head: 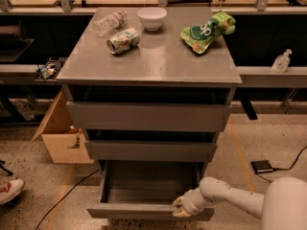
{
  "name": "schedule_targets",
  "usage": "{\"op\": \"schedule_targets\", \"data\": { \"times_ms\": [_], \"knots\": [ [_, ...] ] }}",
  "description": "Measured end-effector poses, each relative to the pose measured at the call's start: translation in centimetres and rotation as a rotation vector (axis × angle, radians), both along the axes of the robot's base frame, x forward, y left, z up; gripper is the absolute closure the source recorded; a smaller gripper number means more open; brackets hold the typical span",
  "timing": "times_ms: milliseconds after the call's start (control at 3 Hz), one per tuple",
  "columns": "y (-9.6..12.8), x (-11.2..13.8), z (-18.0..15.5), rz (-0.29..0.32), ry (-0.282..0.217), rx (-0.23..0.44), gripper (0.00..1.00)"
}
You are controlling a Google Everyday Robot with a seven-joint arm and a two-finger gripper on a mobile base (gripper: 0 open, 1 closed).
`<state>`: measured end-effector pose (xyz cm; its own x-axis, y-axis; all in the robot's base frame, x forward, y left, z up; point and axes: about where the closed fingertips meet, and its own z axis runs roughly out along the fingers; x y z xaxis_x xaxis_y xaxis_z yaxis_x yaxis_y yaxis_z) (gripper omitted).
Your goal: Open bottom drawer
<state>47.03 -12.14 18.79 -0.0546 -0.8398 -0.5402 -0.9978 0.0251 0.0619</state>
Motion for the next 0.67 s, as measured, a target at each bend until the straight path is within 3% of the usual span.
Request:
{"op": "schedule_targets", "data": {
  "times_ms": [333, 667],
  "knots": [
    [-0.77, -3.55, 0.18, -0.008, 0.020, -0.016, 1.00],
    [-0.75, -3.48, 0.18, -0.008, 0.020, -0.016, 1.00]
  ]
}}
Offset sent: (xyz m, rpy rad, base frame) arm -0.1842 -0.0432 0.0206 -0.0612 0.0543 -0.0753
